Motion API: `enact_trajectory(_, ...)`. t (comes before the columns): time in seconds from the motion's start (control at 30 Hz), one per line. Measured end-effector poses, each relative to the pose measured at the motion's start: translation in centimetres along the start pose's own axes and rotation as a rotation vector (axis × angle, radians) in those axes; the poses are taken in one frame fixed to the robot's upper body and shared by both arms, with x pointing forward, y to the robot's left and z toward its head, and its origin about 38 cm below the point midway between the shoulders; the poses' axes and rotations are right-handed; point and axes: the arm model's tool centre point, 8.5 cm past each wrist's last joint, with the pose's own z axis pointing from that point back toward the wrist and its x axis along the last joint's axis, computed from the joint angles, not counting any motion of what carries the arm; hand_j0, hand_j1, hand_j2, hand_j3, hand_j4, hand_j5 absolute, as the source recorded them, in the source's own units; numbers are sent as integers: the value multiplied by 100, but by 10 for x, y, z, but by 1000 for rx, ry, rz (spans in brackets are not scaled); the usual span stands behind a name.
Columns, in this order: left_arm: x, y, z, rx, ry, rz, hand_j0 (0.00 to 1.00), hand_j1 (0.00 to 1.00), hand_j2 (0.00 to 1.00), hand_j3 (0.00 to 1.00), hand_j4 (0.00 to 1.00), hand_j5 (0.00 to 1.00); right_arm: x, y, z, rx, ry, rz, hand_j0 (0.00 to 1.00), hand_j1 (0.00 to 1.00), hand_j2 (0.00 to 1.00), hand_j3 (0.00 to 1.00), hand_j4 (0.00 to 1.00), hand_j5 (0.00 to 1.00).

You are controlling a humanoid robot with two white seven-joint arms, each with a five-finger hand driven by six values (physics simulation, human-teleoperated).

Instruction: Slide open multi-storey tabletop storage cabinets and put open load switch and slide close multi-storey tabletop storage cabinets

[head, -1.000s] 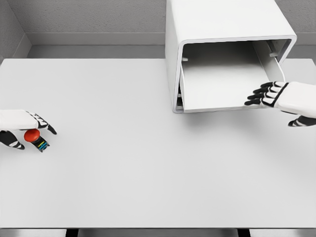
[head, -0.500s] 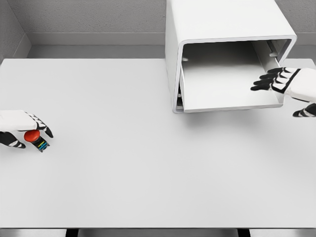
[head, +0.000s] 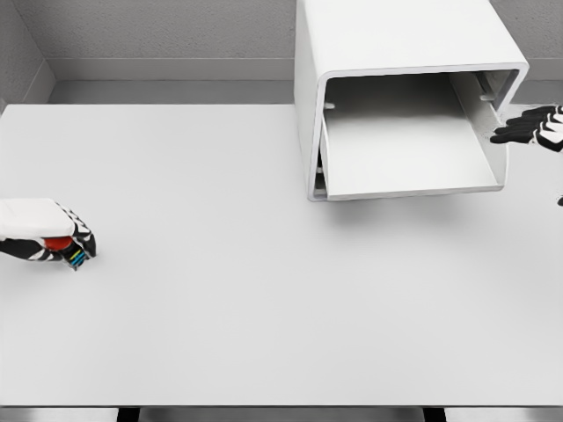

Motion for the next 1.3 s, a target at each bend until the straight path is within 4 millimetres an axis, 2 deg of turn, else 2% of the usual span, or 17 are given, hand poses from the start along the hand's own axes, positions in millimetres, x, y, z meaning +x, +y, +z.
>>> enact_trajectory(0.07, 0, 0, 0, 0, 0, 0, 42, 42, 42, 42, 42, 42, -3, -16, 16, -59, 34, 18, 100, 100, 100, 100, 100, 100)
enact_trajectory(0.1, 0, 0, 0, -1, 0, -1, 41, 41, 41, 41, 41, 41, -4, -17, 23, -74, 49, 12, 100, 100, 100, 100, 100, 100)
enact_trajectory(0.13, 0, 0, 0, -2, 0, -1, 40, 40, 40, 40, 40, 40, -6, -9, 29, -72, 66, -12, 100, 100, 100, 100, 100, 100)
enact_trajectory(0.2, 0, 0, 2, -2, 1, -2, 39, 39, 39, 39, 39, 39, -10, 27, 47, -43, 112, -109, 100, 100, 100, 100, 100, 100)
enact_trajectory(0.27, 1, 1, 4, -2, 3, -9, 39, 39, 39, 39, 39, 39, -11, 57, 79, -45, 199, -179, 100, 100, 100, 100, 100, 100)
enact_trajectory(0.33, 7, 6, 4, 3, -9, -29, 39, 39, 39, 39, 39, 39, -11, 65, 100, -82, 258, -204, 100, 100, 100, 100, 100, 100)
enact_trajectory(0.4, 14, 17, 5, 21, -23, -57, 39, 39, 39, 39, 39, 39, -10, 74, 106, -107, 279, -224, 100, 100, 100, 100, 100, 100)
enact_trajectory(0.57, 32, 60, 8, 100, -61, -155, 39, 39, 39, 39, 39, 39, 3, 127, 104, -76, 310, -307, 100, 100, 100, 100, 100, 100)
enact_trajectory(0.67, 55, 86, 2, 150, -118, -223, 39, 39, 39, 39, 39, 39, 11, 150, 100, -59, 322, -336, 100, 100, 100, 100, 100, 100)
enact_trajectory(0.73, 67, 94, -5, 168, -158, -250, 39, 39, 39, 39, 39, 39, 15, 162, 94, -42, 314, -354, 100, 100, 100, 100, 100, 100)
enact_trajectory(0.9, 88, 112, -15, 214, -224, -287, 38, 38, 38, 38, 38, 38, 27, 189, 70, 36, 260, -390, 100, 100, 100, 100, 100, 100)
enact_trajectory(0.97, 94, 121, -16, 235, -243, -299, 38, 38, 38, 38, 38, 38, 27, 189, 47, 42, 212, -370, 100, 100, 100, 100, 100, 100)
enact_trajectory(1.07, 103, 135, -18, 269, -273, -313, 38, 38, 38, 38, 38, 38, 37, 204, 24, 109, 145, -380, 100, 100, 100, 100, 100, 100)
enact_trajectory(1.1, 106, 139, -20, 278, -285, -318, 38, 38, 38, 38, 38, 38, 39, 207, 18, 123, 127, -380, 96, 96, 96, 96, 96, 96)
enact_trajectory(1.2, 118, 154, -25, 315, -328, -335, 38, 38, 38, 38, 38, 38, 42, 211, 10, 149, 100, -379, 62, 62, 62, 62, 62, 62)
enact_trajectory(1.23, 122, 157, -29, 323, -346, -337, 38, 38, 38, 38, 38, 38, 43, 211, 10, 158, 97, -377, 59, 59, 59, 59, 59, 59)
enact_trajectory(1.3, 130, 170, -29, 350, -370, -355, 38, 38, 38, 38, 38, 38, 42, 211, 10, 168, 94, -373, 61, 61, 61, 61, 61, 61)
